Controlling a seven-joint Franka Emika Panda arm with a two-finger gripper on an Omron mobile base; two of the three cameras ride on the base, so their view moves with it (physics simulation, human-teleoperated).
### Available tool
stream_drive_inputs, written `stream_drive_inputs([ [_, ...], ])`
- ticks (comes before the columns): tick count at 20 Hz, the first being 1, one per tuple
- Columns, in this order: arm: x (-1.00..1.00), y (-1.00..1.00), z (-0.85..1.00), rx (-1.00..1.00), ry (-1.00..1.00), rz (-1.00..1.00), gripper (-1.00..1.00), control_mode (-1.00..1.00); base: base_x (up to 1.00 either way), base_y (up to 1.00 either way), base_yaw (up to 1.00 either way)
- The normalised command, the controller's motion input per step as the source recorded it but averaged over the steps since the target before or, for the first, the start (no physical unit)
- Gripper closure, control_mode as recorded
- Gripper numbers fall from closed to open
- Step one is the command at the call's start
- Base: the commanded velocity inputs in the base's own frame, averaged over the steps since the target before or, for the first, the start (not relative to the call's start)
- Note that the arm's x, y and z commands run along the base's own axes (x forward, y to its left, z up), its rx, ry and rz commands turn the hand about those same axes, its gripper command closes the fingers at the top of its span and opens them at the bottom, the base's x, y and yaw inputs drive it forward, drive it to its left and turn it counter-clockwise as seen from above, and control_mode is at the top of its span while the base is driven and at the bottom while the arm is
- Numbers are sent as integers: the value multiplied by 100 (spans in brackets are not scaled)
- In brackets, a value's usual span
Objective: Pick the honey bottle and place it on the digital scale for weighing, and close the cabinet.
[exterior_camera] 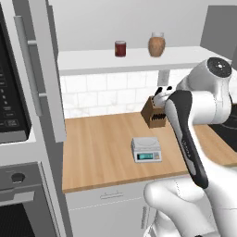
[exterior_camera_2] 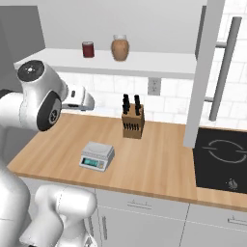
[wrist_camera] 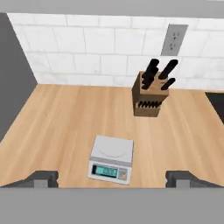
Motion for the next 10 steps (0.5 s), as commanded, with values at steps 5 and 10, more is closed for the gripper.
stream_drive_inputs([
  [5,-41,0,96,0,-48,0,-100,-100,0,0,0],
  [10,-32,-6,94,0,-38,0,-100,-100,0,0,0],
])
